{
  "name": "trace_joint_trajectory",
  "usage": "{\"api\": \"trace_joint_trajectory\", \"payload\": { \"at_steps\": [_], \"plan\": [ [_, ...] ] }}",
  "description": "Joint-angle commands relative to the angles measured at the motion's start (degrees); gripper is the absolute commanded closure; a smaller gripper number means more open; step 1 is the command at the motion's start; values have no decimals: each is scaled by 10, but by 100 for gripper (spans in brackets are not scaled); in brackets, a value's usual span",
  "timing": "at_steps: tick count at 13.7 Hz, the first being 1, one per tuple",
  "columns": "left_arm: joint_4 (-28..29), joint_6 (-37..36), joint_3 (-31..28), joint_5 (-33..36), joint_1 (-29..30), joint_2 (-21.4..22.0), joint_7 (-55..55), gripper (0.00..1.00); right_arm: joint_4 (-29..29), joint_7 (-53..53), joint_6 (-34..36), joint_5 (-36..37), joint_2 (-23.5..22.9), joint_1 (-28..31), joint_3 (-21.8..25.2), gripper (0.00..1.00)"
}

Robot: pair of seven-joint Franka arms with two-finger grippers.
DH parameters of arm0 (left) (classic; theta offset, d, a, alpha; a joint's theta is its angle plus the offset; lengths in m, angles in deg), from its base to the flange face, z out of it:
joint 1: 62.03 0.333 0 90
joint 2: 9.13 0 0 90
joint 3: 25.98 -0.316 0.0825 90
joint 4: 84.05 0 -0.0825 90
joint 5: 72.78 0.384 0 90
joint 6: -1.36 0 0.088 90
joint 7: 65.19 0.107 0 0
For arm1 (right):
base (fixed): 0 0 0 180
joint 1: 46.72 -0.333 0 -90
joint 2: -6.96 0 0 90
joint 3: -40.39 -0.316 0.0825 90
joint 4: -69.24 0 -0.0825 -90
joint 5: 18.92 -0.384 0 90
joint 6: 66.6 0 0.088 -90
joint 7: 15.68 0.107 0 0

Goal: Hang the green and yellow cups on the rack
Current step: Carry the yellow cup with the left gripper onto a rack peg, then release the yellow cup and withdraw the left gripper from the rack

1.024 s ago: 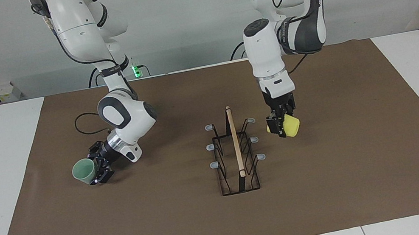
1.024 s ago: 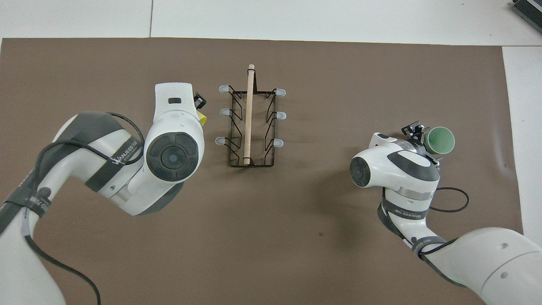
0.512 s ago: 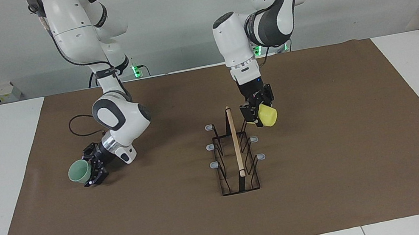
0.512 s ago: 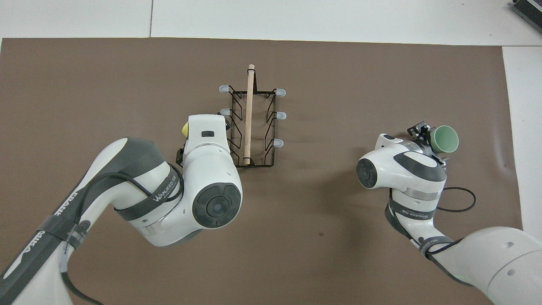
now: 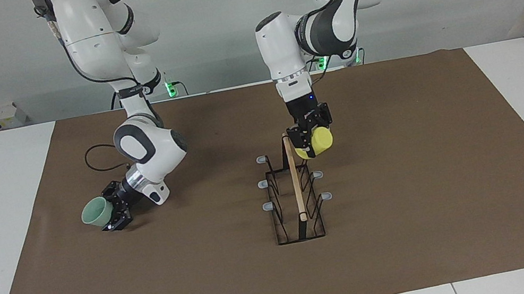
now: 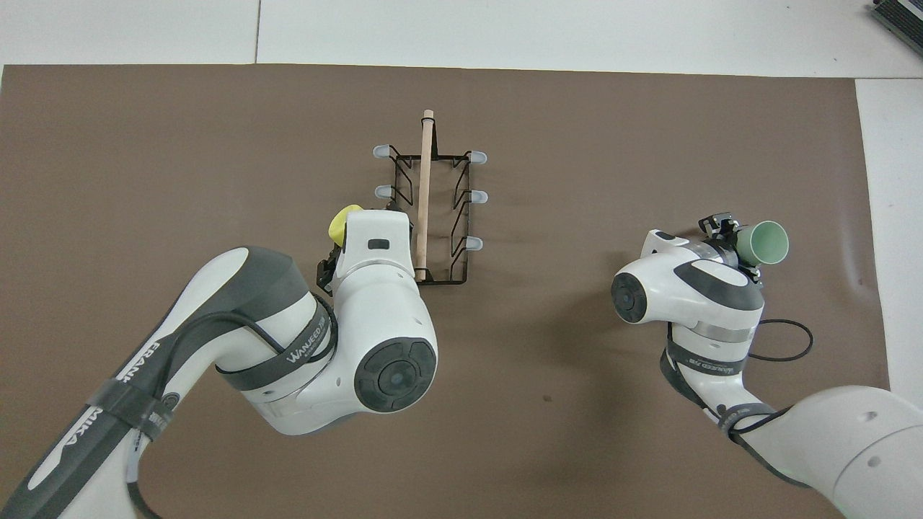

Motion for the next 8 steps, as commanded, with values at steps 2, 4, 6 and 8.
{"api": "trace_joint_trajectory", "payload": {
  "at_steps": [2,4,6,8],
  "plan": [
    [12,25,6,7,1,8,-1,0,2,6,5,13,9,5,-4,100],
    [0,16,5,6,1,6,11,0,-6,6,0,-5,11,8,-5,100],
    [-7,2,6,-2,5,5,60,0,-31,7,-5,-50,12,9,-5,100],
    [-21,-1,0,-21,7,-7,122,0,-55,5,-7,-80,12,14,-5,100]
  ]
}}
